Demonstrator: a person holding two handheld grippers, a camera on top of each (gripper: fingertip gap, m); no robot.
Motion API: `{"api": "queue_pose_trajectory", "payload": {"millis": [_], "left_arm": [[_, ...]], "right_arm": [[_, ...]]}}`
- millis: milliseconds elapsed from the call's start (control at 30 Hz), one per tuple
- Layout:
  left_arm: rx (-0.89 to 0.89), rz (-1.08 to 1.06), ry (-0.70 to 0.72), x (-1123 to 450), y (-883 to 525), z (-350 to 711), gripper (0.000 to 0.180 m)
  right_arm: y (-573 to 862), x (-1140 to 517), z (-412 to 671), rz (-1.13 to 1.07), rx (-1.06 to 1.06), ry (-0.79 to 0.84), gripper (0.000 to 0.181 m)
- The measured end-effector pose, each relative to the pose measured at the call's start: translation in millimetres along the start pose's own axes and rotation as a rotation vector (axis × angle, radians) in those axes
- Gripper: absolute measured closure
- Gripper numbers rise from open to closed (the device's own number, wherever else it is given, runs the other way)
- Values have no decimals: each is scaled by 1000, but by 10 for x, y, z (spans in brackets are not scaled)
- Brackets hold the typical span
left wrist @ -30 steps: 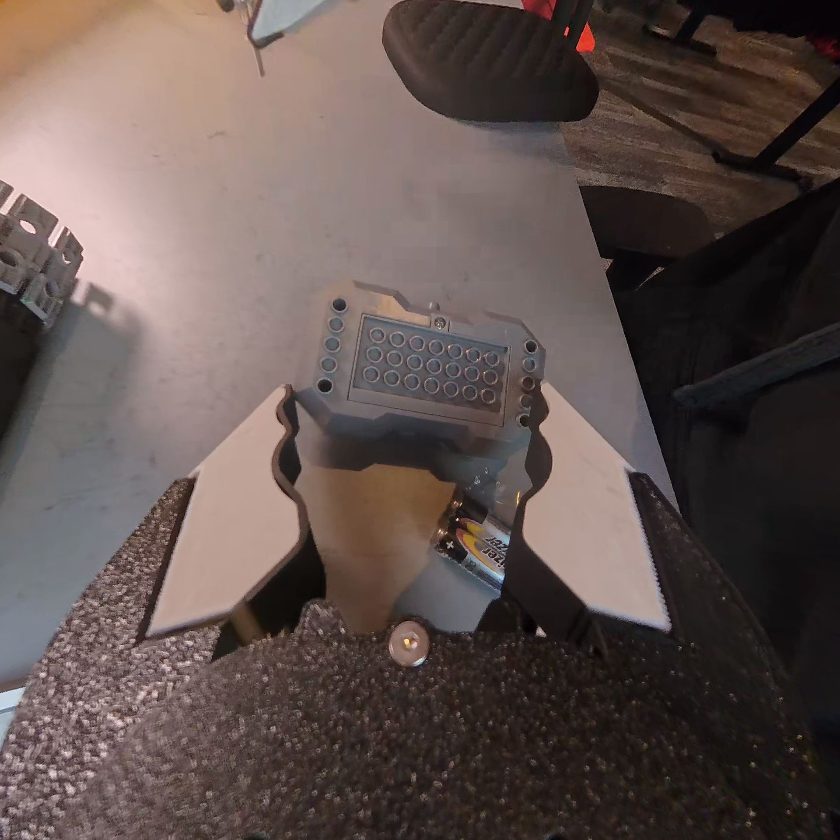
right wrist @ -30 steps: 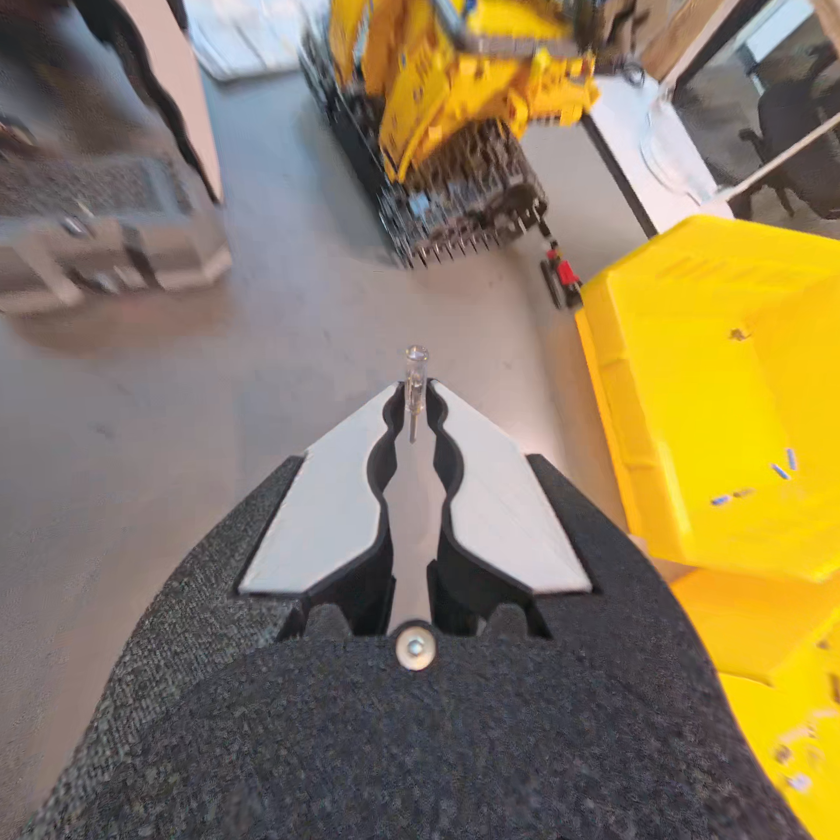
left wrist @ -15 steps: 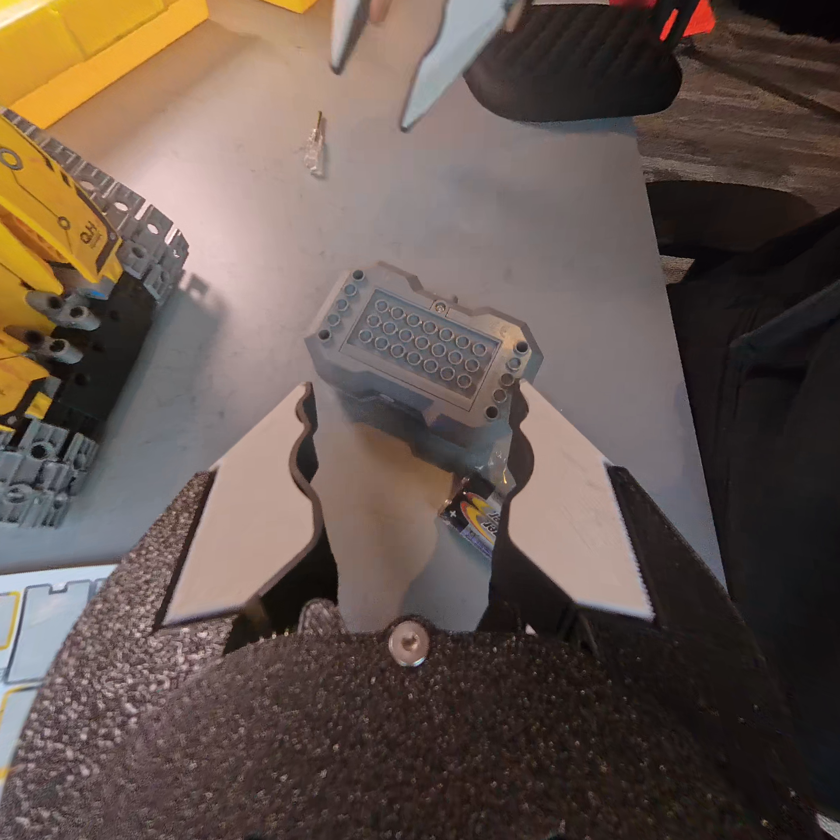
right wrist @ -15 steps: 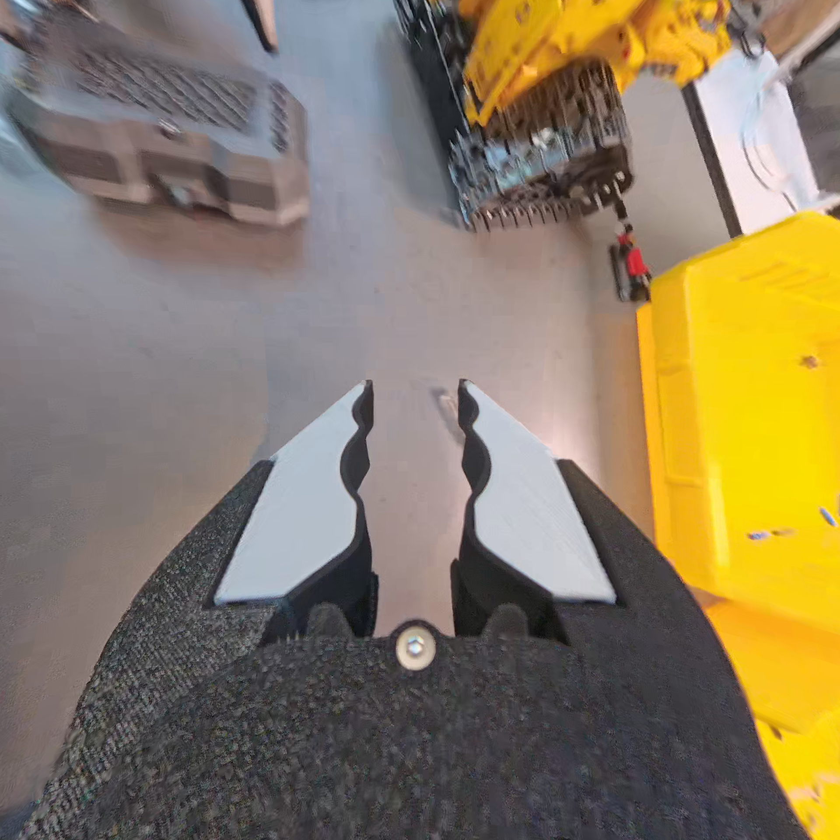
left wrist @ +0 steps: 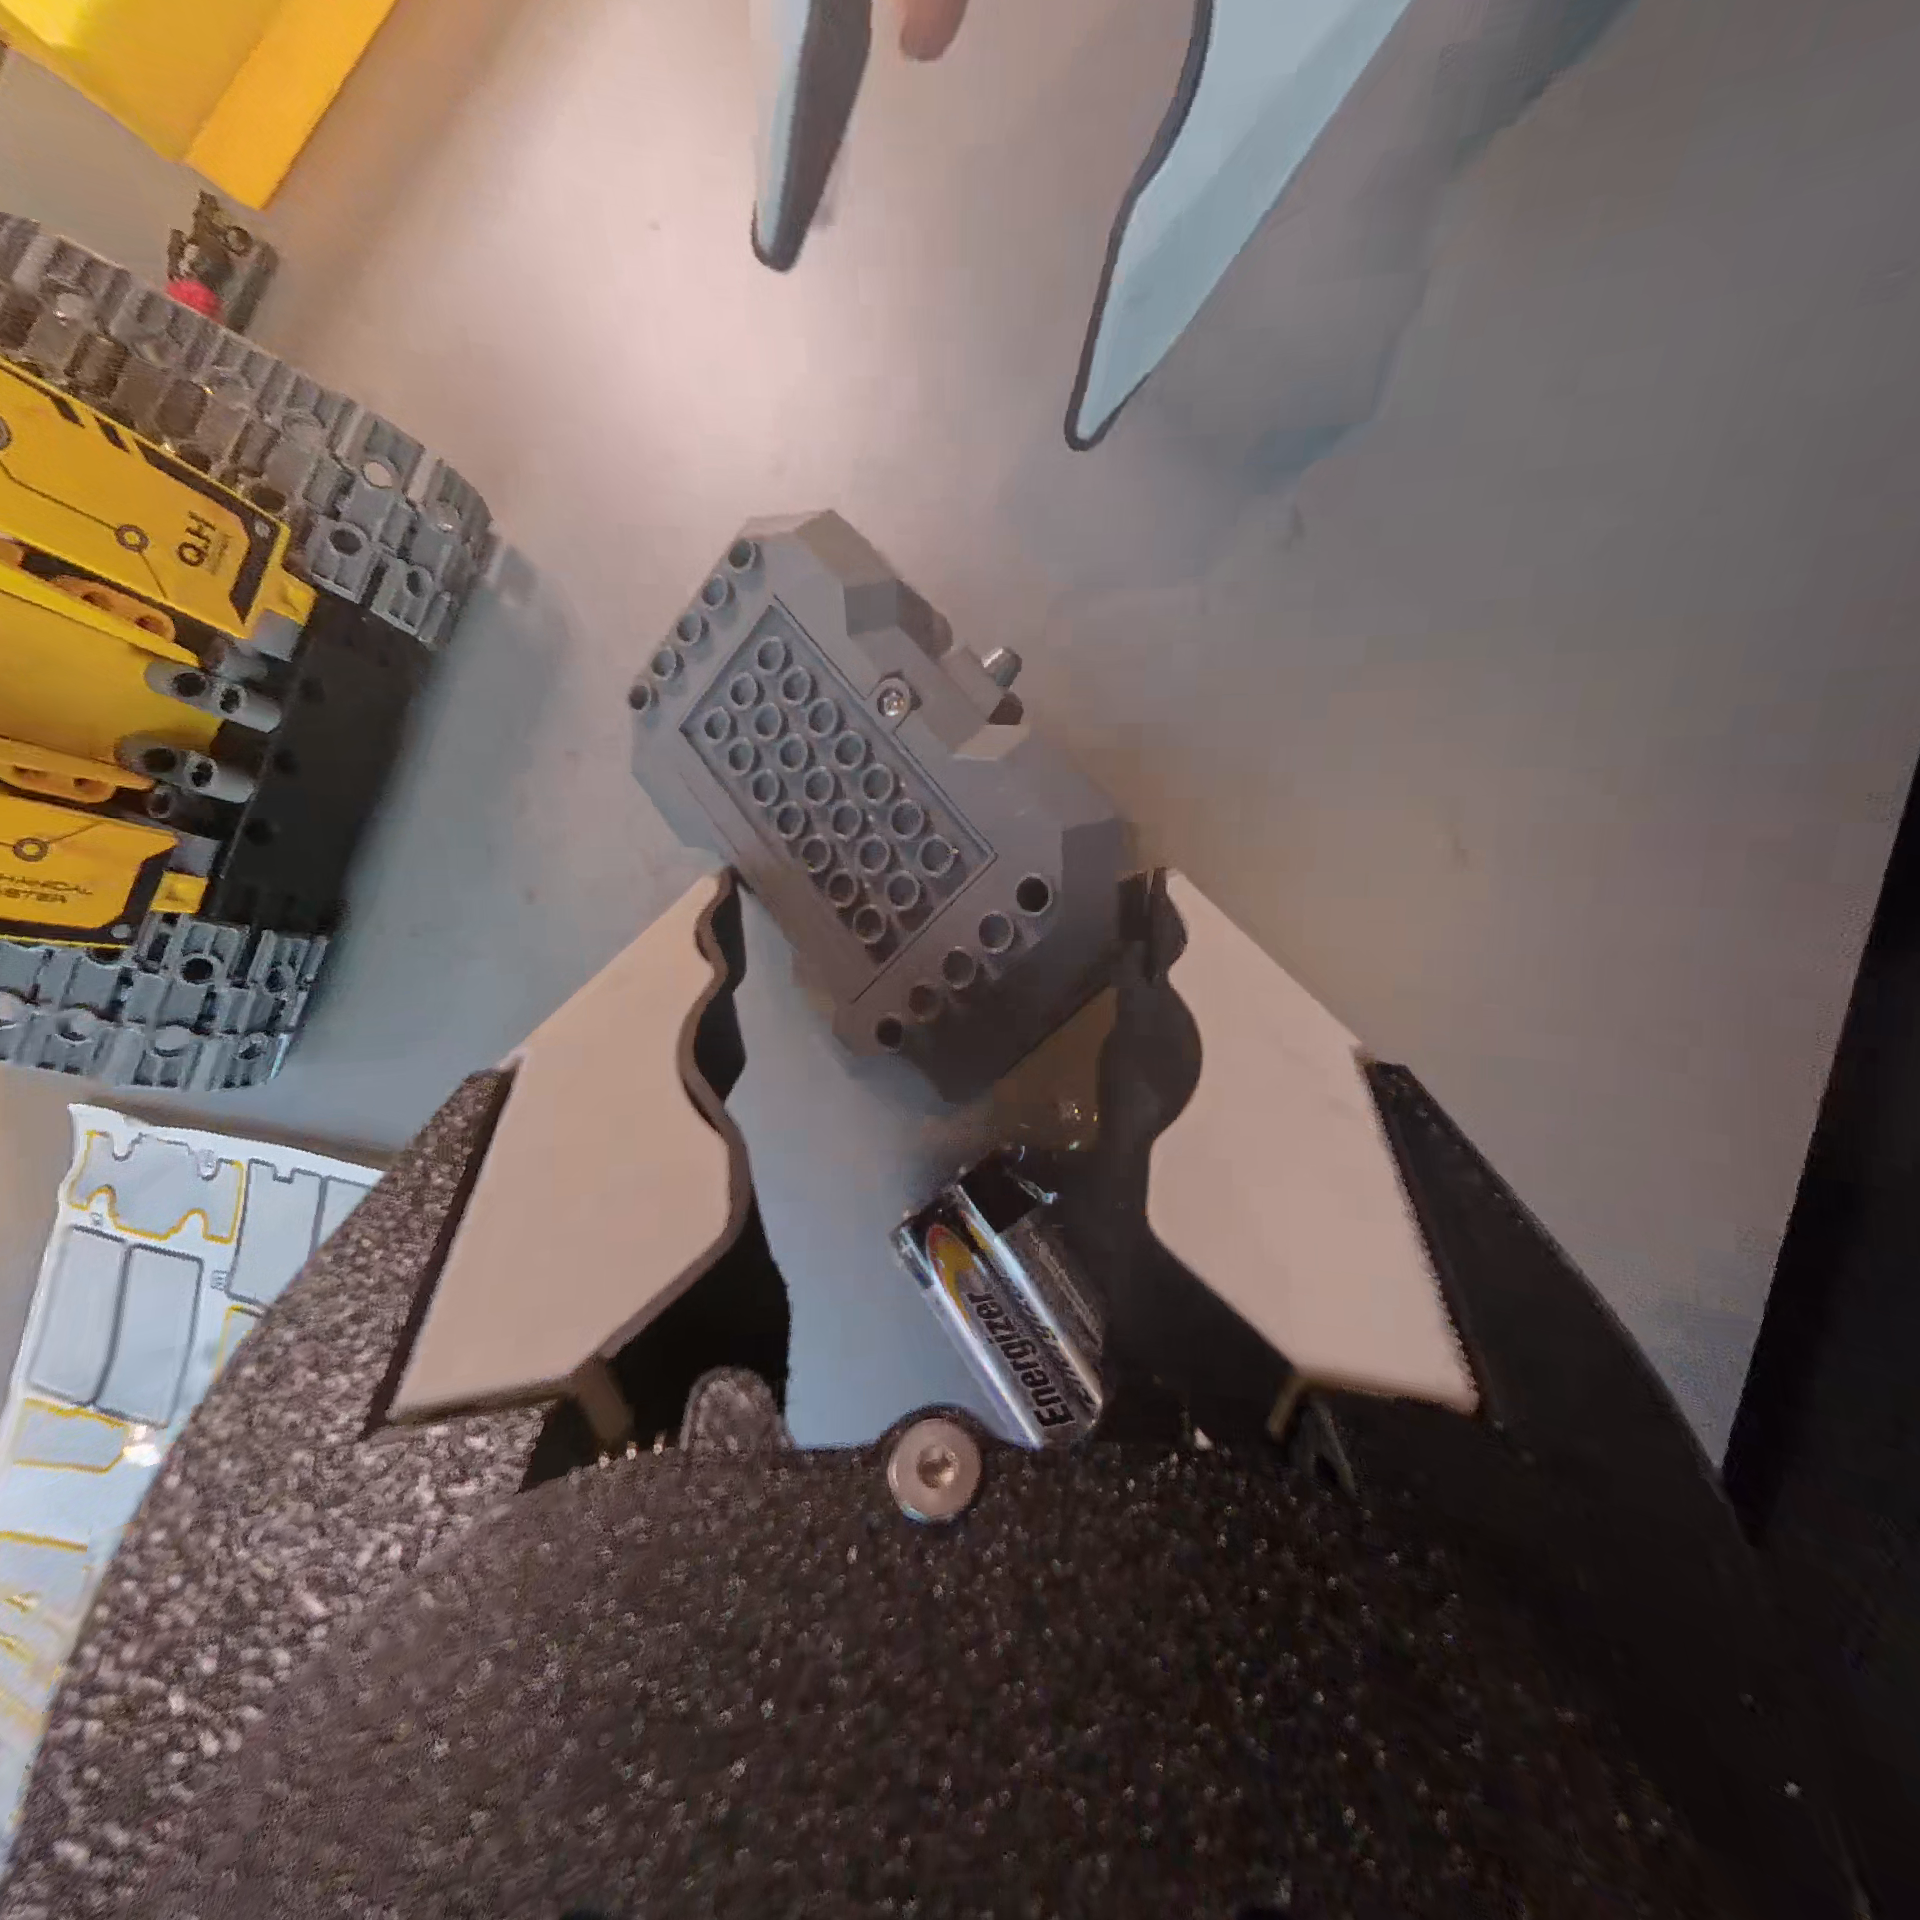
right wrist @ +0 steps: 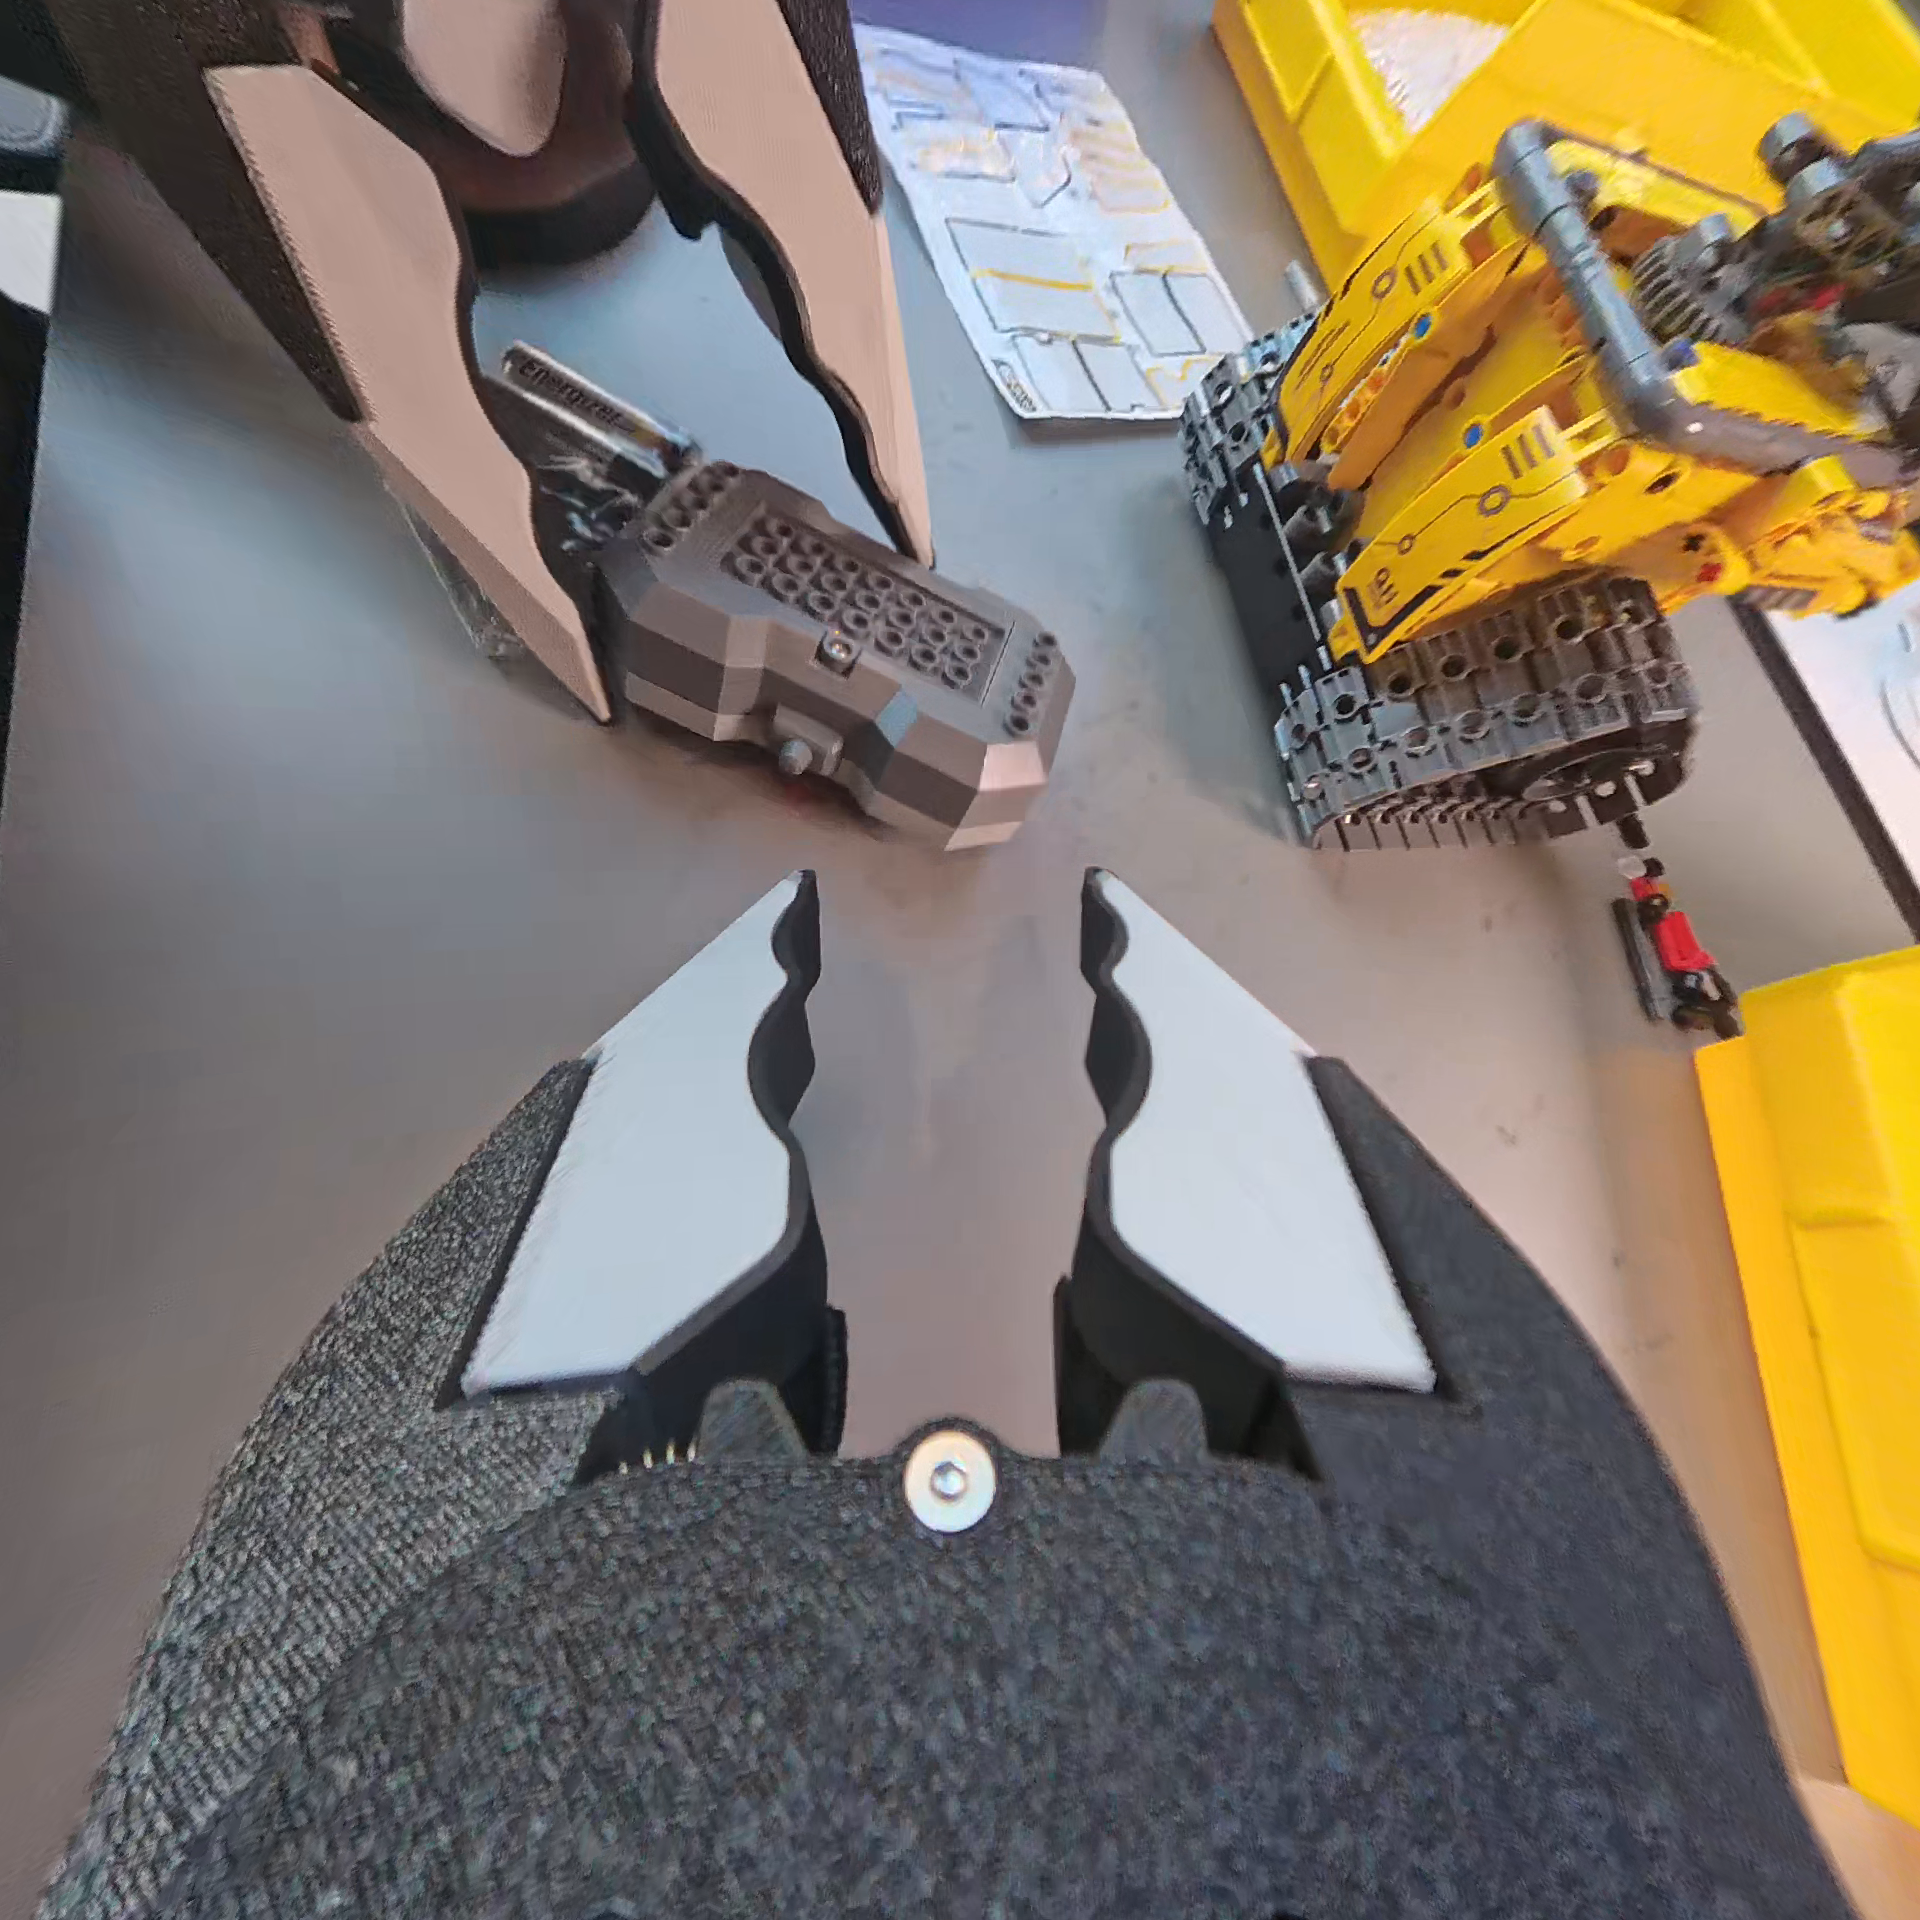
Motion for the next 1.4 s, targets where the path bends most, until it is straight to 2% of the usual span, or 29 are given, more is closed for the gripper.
{"api": "queue_pose_trajectory", "payload": {"millis": [67,200,267,367,400,467,533,633,767,833,933,1067,1133,1167,1200,1300,1400], "left_arm": [[119,-143,94,66,0,66,106],[435,-516,346,306,-89,201,112],[560,-672,441,384,-155,260,113],[756,-941,662,566,-232,476,114],[799,-974,708,580,-272,516,115],[866,-1002,769,565,-349,551,116],[935,-1011,820,550,-440,550,116],[1009,-981,849,537,-576,485,116],[1063,-852,771,407,-651,305,116],[1095,-824,777,414,-689,273,117],[1117,-741,795,446,-791,242,117],[1176,-699,839,436,-862,215,118],[1205,-680,868,420,-899,216,118],[1210,-671,876,414,-910,220,118],[1208,-666,880,416,-915,223,117],[1137,-679,845,457,-880,160,121],[981,-736,747,489,-680,92,100]], "right_arm": [[25,58,67,-10,-4,58,128],[-32,177,185,16,-21,176,110],[-31,160,213,-1,-11,201,103],[1,85,258,-50,29,212,93],[-13,69,301,-51,40,231,81],[-65,39,382,-40,47,253,77],[-118,6,429,-12,32,264,86],[-129,-28,412,58,-58,254,113],[18,-172,217,53,-191,149,140],[99,-209,191,22,-229,119,141],[59,-189,257,27,-221,100,133],[-64,-340,411,-30,-252,54,103],[-133,-536,399,-79,-240,-19,100],[-150,-623,378,-102,-203,-47,108],[-151,-684,356,-112,-158,-62,127],[-170,-693,341,89,-202,-94,127],[-227,-558,235,451,-350,-180,127]]}}
Point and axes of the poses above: each gripper's, where its closed fingertips meet, x back along the fingers, z out of its top, y = z × x across the jaws, the point moved 1 cm from there along x, back along the fingers, and after that the axes turned 12 degrees about -z, right-handed, at the moved point
